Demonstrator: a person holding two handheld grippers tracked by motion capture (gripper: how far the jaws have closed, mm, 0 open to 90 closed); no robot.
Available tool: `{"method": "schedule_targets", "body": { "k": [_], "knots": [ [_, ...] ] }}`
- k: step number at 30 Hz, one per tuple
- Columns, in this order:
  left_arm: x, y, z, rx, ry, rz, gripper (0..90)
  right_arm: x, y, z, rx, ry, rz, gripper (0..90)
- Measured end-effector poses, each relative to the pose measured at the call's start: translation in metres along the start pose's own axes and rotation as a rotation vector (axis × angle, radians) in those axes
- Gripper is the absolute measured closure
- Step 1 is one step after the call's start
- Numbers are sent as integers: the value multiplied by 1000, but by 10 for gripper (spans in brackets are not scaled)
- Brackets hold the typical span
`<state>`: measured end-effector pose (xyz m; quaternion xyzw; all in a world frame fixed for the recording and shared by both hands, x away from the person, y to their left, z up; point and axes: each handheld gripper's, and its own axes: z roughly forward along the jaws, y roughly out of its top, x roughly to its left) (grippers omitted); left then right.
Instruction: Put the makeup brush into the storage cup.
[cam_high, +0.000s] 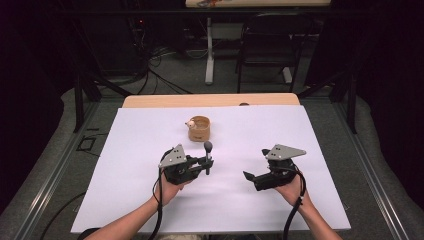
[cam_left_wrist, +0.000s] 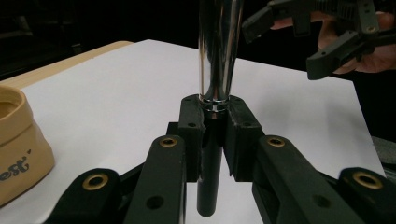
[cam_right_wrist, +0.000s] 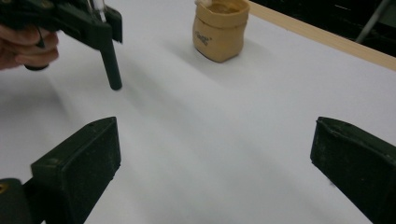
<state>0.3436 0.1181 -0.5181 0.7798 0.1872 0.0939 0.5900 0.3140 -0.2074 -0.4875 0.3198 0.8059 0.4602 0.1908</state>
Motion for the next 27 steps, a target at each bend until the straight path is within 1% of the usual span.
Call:
{"method": "schedule_targets", "body": {
  "k": [4,7,8,10,11,14,15,18,19,20,22,23,24,25,27],
  "knots": [
    [2,1,-2,-3,11,2,788,-2,-12,-7,19,-13,4,0],
    [5,2,-4,0,15,1,788,-2,-19,-13,17,-27,11,0],
    [6,2,-4,1,16,1,788,-2,-21,-15,25,-41,11,0],
    [8,3,-6,0,25,-4,788,-1,-24,-19,23,-67,-4,0],
    [9,3,-8,-2,26,-6,788,-1,-25,-21,20,-71,-3,0],
    [12,3,-10,-3,35,-9,788,-3,-31,-27,5,-72,16,0],
    [13,4,-11,-7,40,-7,788,-3,-33,-27,-8,-71,26,0],
    [14,5,-13,-11,47,-8,788,-5,-38,-33,-14,-70,24,0],
    [14,5,-13,-12,50,-6,788,-6,-39,-34,-26,-75,24,0],
    [15,5,-14,-15,46,-7,788,-6,-40,-36,-27,-72,25,0],
    [16,5,-15,-17,53,-6,788,-7,-43,-38,-48,-60,29,0],
    [16,5,-15,-18,52,-8,788,-8,-45,-39,-49,-53,30,0],
    [16,5,-16,-22,50,-7,788,-8,-47,-40,-64,-47,35,0],
    [17,6,-16,-23,52,-7,788,-9,-49,-41,-71,-49,38,0],
    [17,7,-18,-27,55,0,788,-9,-53,-43,-77,-40,49,0]
  ]
}}
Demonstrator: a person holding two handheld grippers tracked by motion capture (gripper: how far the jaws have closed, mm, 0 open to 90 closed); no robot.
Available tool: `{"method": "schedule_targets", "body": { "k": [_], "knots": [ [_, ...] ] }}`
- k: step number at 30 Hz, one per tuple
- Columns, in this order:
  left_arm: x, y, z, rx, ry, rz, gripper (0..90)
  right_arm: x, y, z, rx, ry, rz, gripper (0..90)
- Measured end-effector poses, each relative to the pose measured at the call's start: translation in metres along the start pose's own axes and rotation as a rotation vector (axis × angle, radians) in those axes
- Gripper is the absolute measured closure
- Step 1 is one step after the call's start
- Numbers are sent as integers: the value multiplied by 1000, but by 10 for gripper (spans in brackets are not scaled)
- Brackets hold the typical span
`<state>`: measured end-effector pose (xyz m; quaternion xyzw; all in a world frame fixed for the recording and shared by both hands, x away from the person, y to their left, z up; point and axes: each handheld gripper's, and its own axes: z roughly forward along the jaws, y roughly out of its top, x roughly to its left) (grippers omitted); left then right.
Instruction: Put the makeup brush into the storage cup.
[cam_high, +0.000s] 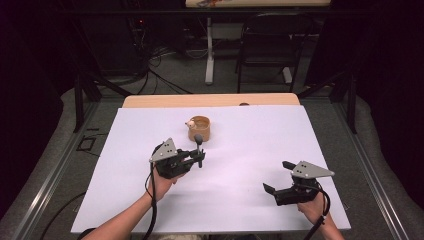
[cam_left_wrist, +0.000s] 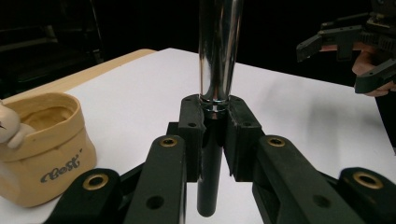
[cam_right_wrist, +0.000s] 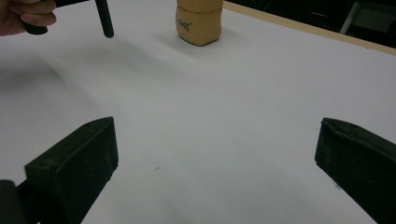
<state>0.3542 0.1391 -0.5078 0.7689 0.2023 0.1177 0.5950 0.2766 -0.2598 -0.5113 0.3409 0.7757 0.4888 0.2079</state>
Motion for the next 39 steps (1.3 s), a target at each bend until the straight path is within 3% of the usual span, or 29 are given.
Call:
{"method": "schedule_targets", "body": {
  "k": [12,20,33,39],
  "knots": [
    [11,5,-7,-12,45,2,788,-1,-10,-12,0,15,15,0],
    [20,9,-6,-9,61,0,789,-3,-9,-10,7,43,5,0],
    [31,19,-3,-32,103,2,789,-6,-8,-3,28,53,-9,0],
    [35,24,-1,-44,104,0,789,-6,-8,-1,45,55,-13,0]
  ]
}}
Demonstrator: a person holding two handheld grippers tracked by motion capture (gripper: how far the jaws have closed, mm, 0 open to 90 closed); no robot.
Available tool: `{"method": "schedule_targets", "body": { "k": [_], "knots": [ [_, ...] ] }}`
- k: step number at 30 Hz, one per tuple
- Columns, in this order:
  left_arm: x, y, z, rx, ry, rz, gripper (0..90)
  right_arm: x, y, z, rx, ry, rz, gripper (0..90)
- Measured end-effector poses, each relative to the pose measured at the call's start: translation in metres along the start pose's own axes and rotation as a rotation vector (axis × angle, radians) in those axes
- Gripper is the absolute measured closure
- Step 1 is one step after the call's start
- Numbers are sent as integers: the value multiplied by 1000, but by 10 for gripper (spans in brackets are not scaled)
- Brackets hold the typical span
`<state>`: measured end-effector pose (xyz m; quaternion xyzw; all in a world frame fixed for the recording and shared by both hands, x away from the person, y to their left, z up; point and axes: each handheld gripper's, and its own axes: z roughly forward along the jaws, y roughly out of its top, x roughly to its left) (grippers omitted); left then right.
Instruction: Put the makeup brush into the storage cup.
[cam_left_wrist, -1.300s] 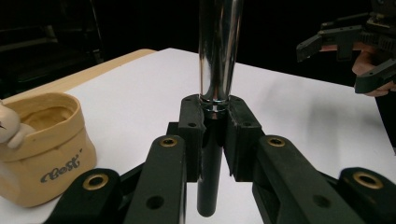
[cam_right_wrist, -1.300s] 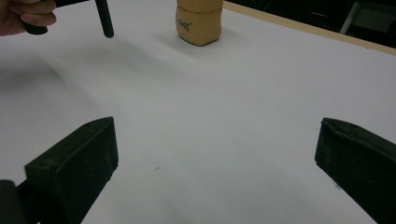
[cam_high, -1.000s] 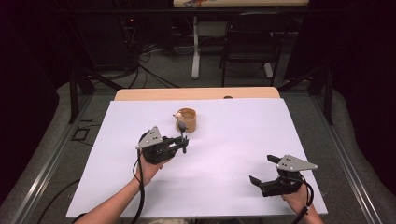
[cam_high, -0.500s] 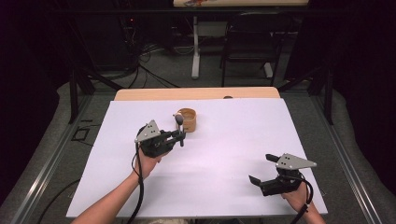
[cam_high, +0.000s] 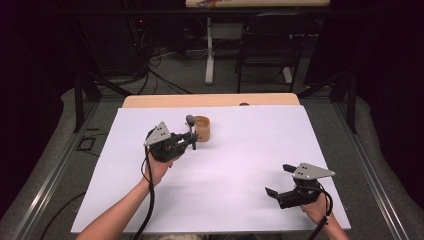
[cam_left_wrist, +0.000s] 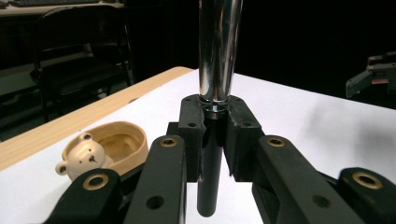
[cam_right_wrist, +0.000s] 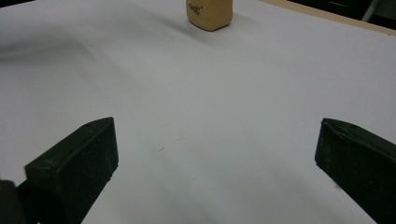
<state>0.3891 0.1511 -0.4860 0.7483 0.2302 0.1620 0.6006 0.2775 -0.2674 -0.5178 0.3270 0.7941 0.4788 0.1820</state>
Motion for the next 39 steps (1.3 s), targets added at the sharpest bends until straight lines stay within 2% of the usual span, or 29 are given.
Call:
{"method": "schedule_targets", "body": {
  "k": [18,24,29,36,39],
  "knots": [
    [8,8,11,-9,15,7,789,0,-1,2,15,13,-2,0],
    [10,10,9,-24,9,3,789,3,1,4,33,24,-8,0],
    [15,19,10,-51,15,1,789,2,1,5,35,25,-10,0],
    [19,21,16,-15,25,-2,790,1,0,4,16,17,-3,0],
    [21,22,20,-2,29,-6,790,2,0,4,24,20,0,0]
  ]
}}
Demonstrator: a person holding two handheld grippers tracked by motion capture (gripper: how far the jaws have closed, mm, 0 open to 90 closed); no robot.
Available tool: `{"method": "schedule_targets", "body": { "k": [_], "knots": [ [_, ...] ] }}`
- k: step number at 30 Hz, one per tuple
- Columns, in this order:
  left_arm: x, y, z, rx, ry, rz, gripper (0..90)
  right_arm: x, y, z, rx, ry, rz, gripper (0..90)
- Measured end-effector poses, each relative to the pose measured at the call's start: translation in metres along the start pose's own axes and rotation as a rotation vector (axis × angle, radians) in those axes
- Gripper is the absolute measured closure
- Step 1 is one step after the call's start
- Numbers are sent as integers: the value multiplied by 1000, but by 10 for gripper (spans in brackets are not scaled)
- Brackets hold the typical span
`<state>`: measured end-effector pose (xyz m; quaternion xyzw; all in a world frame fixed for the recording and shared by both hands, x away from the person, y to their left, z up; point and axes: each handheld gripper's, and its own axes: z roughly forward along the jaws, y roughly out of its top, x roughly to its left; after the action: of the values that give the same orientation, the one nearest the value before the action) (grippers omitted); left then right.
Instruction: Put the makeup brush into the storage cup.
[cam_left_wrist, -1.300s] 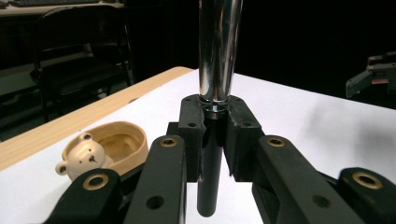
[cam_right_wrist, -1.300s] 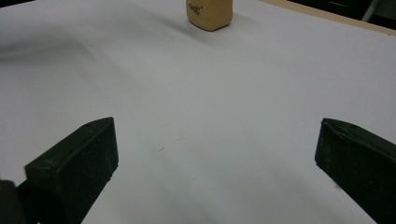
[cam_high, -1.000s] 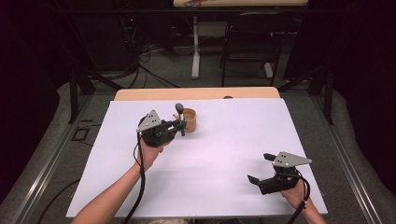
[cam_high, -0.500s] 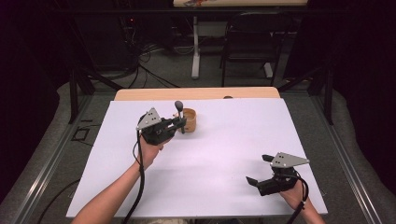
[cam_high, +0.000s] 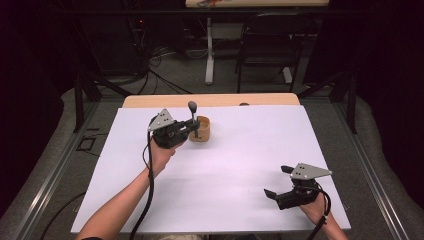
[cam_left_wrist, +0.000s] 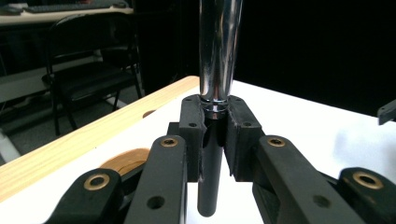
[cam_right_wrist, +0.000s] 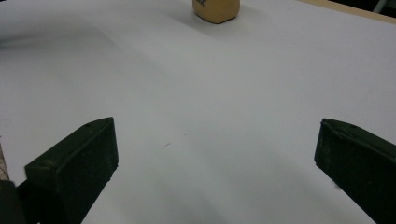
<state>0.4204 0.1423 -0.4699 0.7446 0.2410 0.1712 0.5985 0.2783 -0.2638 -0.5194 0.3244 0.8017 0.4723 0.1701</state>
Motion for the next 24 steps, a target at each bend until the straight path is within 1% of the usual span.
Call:
{"method": "schedule_targets", "body": {
  "k": [5,8,9,12,13,19,21,22,24],
  "knots": [
    [4,4,8,5,9,-8,790,3,1,-1,-6,10,-14,0],
    [8,4,10,-1,23,-23,791,2,0,-1,-2,12,-10,0],
    [9,4,12,-1,20,-24,791,2,0,-1,-2,13,-8,0],
    [10,5,15,9,32,-16,790,2,1,-2,-12,13,-8,0],
    [12,5,15,13,27,-11,790,2,1,-1,-12,13,-7,0],
    [17,10,18,-3,51,-16,791,2,1,0,-1,14,-9,0],
    [18,12,18,-3,47,-13,791,2,1,0,8,9,-7,0],
    [18,14,18,-3,53,-6,791,2,1,0,5,10,-9,0],
    [19,14,19,0,56,-7,790,2,1,-1,-5,10,-5,0]
  ]
}}
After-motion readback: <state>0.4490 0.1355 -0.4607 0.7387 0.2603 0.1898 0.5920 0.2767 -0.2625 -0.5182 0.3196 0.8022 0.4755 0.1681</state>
